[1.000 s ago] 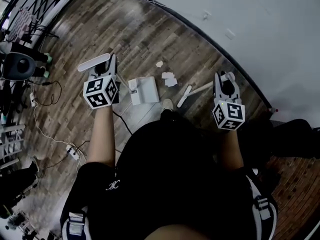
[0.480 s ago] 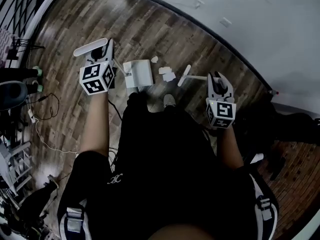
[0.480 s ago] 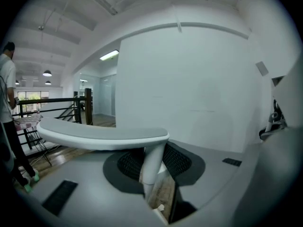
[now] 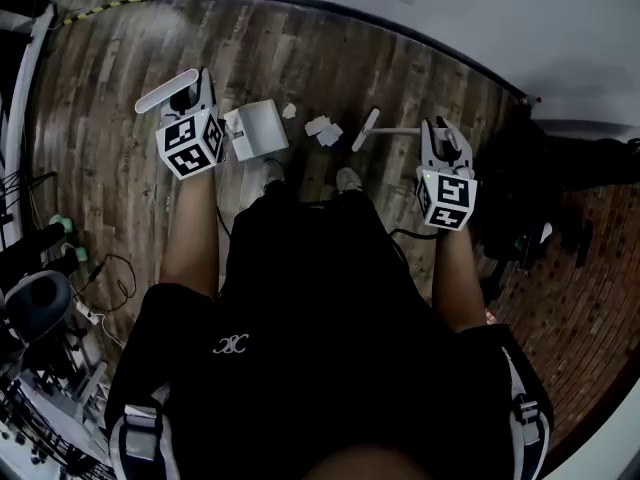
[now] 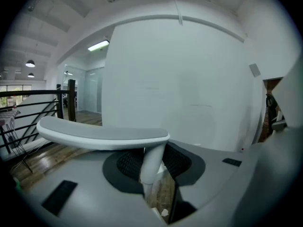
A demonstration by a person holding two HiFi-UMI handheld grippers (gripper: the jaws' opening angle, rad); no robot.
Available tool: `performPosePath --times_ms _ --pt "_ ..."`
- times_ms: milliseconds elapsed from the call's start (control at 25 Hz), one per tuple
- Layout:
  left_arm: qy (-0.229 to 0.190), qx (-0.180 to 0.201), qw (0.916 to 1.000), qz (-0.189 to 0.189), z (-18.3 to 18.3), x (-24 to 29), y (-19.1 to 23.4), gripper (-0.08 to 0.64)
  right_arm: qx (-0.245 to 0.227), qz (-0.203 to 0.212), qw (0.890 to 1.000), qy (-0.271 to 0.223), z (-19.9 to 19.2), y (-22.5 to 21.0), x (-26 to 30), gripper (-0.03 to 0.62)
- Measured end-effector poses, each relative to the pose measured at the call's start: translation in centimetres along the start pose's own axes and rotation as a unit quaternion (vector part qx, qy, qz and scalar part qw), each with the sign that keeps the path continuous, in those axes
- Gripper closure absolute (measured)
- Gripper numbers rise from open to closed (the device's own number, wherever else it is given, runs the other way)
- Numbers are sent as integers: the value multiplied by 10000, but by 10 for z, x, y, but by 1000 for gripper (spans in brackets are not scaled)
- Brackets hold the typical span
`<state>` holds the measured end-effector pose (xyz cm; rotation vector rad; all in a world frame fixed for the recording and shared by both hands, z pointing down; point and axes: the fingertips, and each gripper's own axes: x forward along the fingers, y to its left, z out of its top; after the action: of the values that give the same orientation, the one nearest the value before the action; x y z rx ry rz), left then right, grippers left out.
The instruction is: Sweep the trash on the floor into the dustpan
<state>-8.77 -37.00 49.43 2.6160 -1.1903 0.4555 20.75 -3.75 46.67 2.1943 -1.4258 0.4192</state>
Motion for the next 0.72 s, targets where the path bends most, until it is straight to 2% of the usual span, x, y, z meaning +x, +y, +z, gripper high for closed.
performPosePath --times_ms 200,360,560,720 --pt "-25 219 9979 -606 -24 29 1 449 81 -551 9980 295 -13 7 -4 495" --pt "39 355 9948 -956 -53 49 0 449 59 -744 9961 476 -25 19 11 495" --pt "142 448 9931 -1071 -81 68 -10 449 15 -691 9963 517 -26 42 36 495" --pt "131 402 9930 -1102 -86 66 -13 449 -76 -264 9982 532 -15 76 62 495"
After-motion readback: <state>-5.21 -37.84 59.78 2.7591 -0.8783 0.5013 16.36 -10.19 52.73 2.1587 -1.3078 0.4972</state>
